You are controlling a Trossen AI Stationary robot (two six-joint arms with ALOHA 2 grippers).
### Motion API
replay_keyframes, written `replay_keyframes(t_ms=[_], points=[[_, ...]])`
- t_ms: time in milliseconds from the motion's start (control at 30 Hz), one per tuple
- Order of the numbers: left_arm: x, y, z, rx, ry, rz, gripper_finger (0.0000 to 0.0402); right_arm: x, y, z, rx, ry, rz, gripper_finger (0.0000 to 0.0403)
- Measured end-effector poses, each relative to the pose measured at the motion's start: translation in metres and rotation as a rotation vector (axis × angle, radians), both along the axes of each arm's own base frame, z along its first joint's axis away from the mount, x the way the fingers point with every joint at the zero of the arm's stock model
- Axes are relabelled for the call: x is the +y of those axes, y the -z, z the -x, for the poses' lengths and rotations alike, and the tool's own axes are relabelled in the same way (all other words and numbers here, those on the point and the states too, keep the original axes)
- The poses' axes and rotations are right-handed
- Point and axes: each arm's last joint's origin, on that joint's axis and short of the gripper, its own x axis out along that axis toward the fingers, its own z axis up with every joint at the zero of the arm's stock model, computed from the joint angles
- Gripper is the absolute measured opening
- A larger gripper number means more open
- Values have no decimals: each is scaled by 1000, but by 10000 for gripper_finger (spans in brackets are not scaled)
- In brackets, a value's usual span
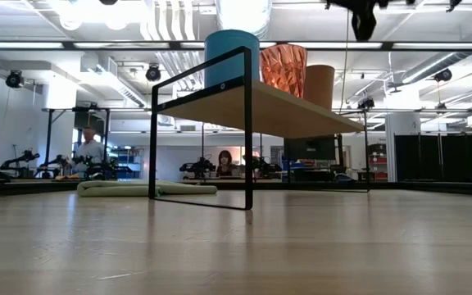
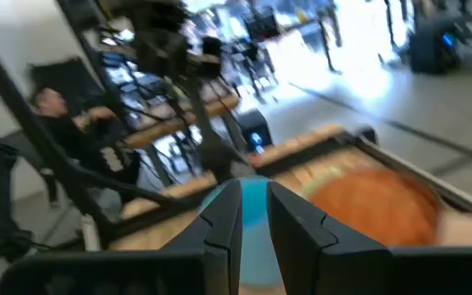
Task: Stack small to large cups/mugs on shelf
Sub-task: Return to Home Position
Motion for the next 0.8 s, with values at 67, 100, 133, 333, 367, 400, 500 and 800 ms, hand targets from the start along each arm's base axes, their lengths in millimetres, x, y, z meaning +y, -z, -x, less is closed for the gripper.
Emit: replay_keyframes(t_ms=[67, 100, 133, 333, 367, 400, 500, 800], points=[[0, 11, 10, -2, 4, 7, 34, -1, 8, 1, 28, -2, -7, 54], [1, 16, 15, -9, 5, 10, 34, -1, 11, 2, 31, -6, -7, 54], [1, 23, 20, -8, 8, 17, 34, -1, 13, 4, 30, -10, -7, 54], [1, 64, 37, 3, 15, 26, 34, 2, 23, 18, 14, -45, -16, 54], [1, 71, 39, -9, 15, 27, 34, 3, 25, 21, 9, -46, -16, 54], [2, 78, 40, -26, 15, 28, 34, 3, 27, 24, 3, -46, -15, 54], [2, 94, 45, -133, 16, 31, 34, 4, 33, 34, -48, -47, -16, 54], [2, 151, 48, -204, 22, 50, 34, 7, 65, 54, -326, -75, -31, 54]])
